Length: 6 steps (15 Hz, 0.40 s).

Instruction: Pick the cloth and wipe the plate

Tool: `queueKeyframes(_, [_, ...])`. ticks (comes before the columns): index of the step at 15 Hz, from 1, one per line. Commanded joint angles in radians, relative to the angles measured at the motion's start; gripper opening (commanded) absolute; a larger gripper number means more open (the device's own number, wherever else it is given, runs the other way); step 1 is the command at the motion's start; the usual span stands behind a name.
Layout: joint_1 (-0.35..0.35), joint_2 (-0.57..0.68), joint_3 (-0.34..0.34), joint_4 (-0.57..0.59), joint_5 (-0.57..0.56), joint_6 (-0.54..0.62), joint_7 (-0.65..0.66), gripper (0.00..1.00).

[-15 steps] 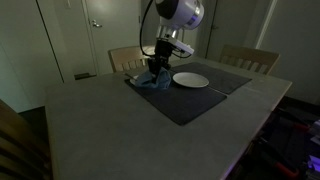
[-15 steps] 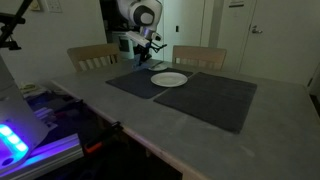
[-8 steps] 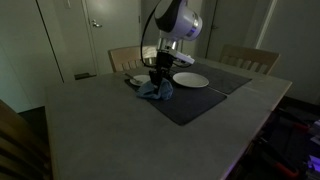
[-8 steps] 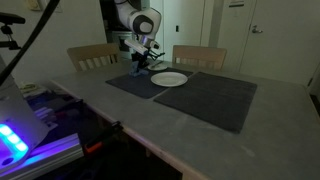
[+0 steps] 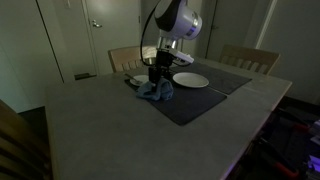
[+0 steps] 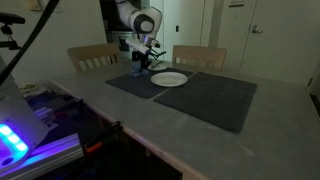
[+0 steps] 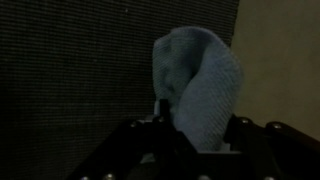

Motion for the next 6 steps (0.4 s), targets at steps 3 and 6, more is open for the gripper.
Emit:
queueKeyframes(3, [-0.024,-0.084,-0.017,0.007,-0.005,-0.052,-0.015,0.94])
queueKeyframes(6, [-0.016,-0.113,-0.04,0.009,-0.019,-0.08,-0.007,1.0])
